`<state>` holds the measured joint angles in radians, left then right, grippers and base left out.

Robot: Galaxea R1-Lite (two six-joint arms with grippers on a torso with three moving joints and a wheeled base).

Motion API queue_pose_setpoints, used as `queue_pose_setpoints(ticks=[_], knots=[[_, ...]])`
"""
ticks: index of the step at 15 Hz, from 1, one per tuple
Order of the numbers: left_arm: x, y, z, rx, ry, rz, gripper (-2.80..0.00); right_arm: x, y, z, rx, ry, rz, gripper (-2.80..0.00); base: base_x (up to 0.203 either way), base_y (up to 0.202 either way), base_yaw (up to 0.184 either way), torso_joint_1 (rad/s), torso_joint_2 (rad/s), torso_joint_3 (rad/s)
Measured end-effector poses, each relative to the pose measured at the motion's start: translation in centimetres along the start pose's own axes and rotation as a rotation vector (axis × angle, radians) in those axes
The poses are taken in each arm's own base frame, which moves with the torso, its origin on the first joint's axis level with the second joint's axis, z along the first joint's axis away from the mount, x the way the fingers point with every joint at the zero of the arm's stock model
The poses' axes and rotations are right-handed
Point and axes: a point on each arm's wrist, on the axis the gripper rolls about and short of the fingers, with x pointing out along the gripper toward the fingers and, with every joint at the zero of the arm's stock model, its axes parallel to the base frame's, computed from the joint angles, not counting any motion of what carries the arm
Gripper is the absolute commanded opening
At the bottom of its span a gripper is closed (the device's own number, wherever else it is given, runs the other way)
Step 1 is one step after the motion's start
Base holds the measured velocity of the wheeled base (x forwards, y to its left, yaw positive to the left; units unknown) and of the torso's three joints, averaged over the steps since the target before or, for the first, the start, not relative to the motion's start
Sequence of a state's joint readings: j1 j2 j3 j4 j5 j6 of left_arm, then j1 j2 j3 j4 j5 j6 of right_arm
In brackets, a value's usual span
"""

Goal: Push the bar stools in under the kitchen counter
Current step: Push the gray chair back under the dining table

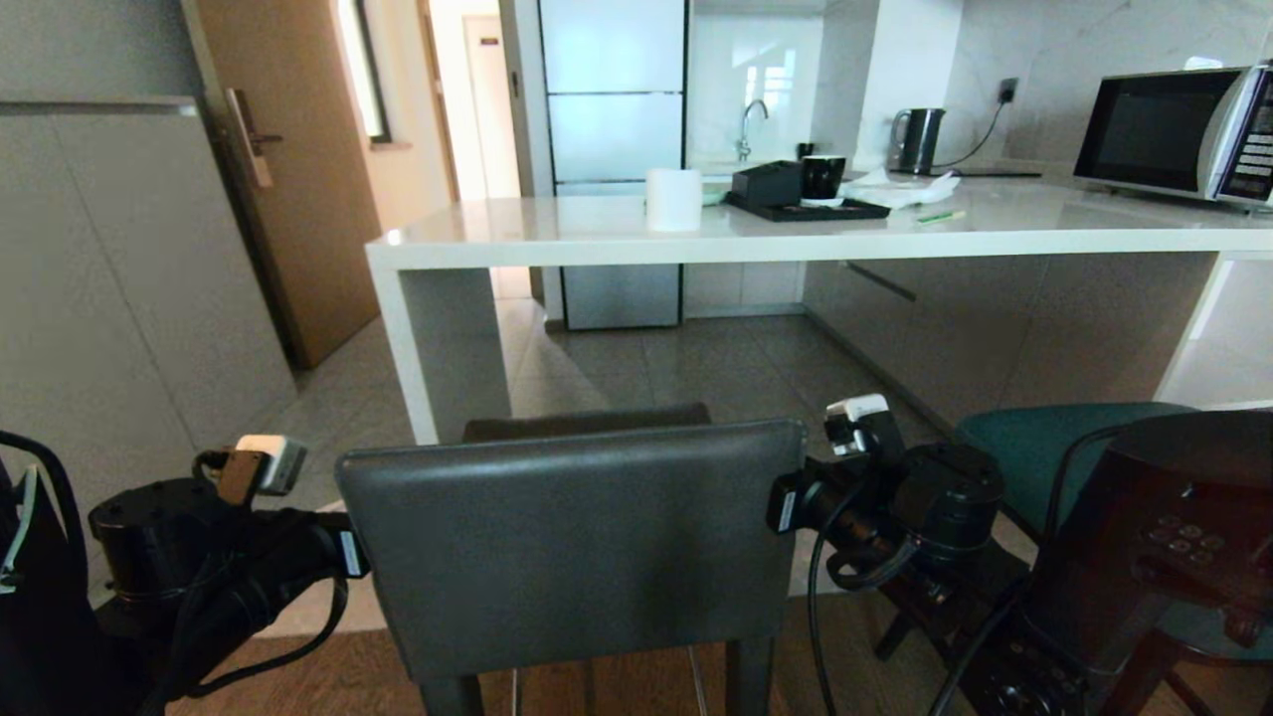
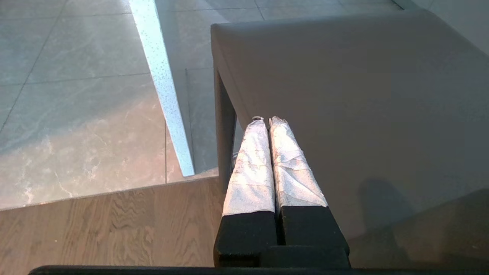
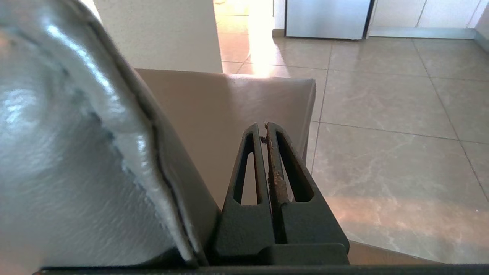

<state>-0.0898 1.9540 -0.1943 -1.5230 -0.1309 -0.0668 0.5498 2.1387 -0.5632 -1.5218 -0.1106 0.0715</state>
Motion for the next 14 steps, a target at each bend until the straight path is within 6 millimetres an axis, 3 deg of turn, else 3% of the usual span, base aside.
queue_pose_setpoints(ticks=[7, 14], knots=[[-2.1, 1.7, -0.3, -0.025, 0.026, 0.062, -2.8, 0.0, 0.1, 0.0, 0.0, 0.001, -0.001, -2.8, 0.0, 0.0, 0.0, 0.0, 0.0, 0.0], [-2.0, -0.8, -0.4, 0.004, 0.03, -0.028, -2.8, 0.0, 0.5, 0.0, -0.006, -0.002, 0.011, -2.8, 0.0, 0.0, 0.0, 0.0, 0.0, 0.0]])
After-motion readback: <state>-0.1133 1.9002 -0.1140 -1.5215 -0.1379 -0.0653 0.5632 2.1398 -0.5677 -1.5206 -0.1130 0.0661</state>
